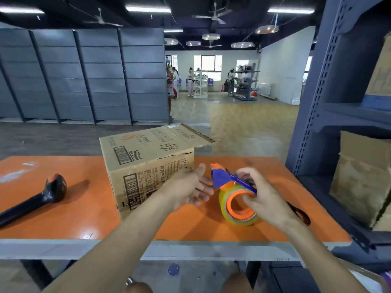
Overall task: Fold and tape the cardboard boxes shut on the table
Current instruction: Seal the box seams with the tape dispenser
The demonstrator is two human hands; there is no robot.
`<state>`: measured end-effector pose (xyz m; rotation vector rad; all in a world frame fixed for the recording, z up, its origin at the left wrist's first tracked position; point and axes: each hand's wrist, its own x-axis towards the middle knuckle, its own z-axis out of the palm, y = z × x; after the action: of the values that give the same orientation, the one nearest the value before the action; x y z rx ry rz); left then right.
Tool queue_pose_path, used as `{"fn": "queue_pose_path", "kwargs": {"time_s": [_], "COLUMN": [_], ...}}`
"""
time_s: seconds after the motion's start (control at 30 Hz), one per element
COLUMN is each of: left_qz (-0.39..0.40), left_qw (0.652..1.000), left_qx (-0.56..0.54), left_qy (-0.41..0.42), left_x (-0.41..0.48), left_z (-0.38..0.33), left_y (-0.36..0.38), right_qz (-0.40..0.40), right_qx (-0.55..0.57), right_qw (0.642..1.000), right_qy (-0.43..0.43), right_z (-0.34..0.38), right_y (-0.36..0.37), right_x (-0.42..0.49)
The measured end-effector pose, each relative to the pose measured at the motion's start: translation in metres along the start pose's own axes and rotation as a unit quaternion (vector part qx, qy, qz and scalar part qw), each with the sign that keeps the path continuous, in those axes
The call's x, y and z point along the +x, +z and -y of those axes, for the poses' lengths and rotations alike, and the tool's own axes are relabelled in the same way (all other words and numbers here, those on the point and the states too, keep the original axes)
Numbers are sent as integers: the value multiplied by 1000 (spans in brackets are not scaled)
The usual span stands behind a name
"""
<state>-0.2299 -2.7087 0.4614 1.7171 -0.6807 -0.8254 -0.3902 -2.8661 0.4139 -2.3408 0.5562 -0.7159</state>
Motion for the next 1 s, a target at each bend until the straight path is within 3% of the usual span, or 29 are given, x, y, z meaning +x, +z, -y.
{"fn": "queue_pose_path", "kwargs": {"time_s": [0.2,0.4,0.7,0.9,1.0], "left_qz": [-3,-54,-6,22,13], "left_qw": [999,992,994,984,987], "left_qx": [-23,43,-40,-164,-131], "left_qy": [47,105,99,71,91], "left_x": [-10,-18,-27,-27,-29], "left_z": [-14,-24,-22,-13,-16], "left_y": [3,-7,-18,-20,-22], "right_qz": [-43,-84,-115,-112,-111], "right_qx": [-22,-36,5,32,34], "right_qw": [997,991,984,984,984], "right_qy": [-53,-102,-132,-134,-135], "right_z": [2,12,24,28,28], "right_y": [9,10,27,35,36], "right_x": [-5,-6,-9,-7,-6]}}
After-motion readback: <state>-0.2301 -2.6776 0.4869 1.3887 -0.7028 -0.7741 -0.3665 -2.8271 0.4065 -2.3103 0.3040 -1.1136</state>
